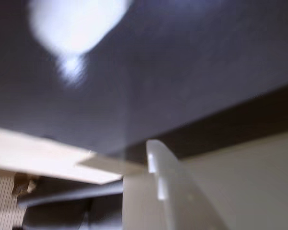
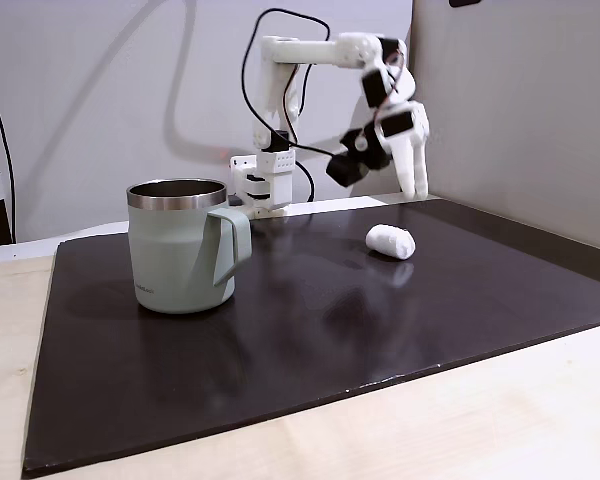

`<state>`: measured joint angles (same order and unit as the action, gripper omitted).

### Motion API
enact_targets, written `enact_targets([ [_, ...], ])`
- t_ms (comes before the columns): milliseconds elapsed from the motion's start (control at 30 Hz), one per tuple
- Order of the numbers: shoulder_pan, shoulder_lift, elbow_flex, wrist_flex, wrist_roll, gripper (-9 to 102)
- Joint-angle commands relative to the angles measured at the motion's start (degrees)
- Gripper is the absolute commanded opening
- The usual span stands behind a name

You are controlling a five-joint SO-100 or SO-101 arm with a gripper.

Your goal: Grasp a gauze and put it in the cup.

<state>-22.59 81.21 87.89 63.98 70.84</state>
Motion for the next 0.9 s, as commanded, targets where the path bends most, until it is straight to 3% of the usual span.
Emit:
enact_targets([
  [0,0.3,-2.4,-2.7,-0.3,0.2,40],
  [567,3.8,-7.9,7.1,-7.1,-1.0,38],
  [867,4.8,-9.0,6.7,-7.9,-1.7,23],
])
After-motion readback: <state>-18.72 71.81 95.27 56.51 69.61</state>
